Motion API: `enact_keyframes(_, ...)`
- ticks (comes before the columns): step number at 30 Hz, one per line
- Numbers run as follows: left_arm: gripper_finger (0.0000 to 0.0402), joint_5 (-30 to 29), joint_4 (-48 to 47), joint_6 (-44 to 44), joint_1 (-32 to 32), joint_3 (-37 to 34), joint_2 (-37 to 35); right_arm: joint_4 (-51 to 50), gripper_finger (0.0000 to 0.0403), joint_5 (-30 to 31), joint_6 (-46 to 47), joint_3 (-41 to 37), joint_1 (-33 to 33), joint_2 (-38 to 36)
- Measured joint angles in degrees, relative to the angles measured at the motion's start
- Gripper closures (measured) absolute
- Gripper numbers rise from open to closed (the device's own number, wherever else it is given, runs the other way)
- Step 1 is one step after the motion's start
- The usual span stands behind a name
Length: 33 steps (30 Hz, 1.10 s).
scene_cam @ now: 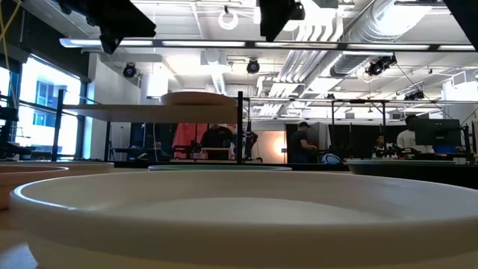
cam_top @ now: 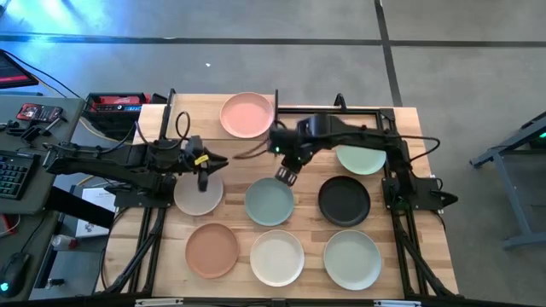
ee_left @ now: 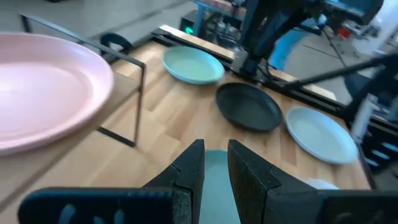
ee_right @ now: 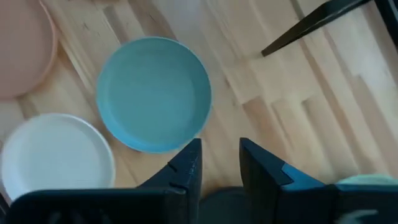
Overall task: Place and stack plates onto a shelf
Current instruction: Stack the black plate into the light orange plate on the shelf
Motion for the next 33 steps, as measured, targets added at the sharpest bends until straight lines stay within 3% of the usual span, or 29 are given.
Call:
enact_keyframes(10, 0.0342, 12.6, -6.5, -0.1, 0.0, 0.0, 2.2, 0.3, 0.0320, 9.0, 19.3, 0.0, 9.2, 0.0)
enact_keyframes(21, 0.0342, 15.3, -1.5, -0.1, 0.0, 0.0, 8.5, -0.2, 0.0320, 16.0, 37.4, 0.0, 16.0, 0.1)
enact_keyframes(26, 0.0342, 15.8, 0.6, 1.5, 0.0, 0.0, 10.7, -0.2, 0.0320, 16.6, 42.7, -3.6, 19.3, 0.1)
enact_keyframes(33, 0.0342, 15.8, 0.6, 3.6, 0.0, 0.0, 11.0, -0.2, 0.0320, 10.7, 51.1, -14.5, 22.3, 0.2)
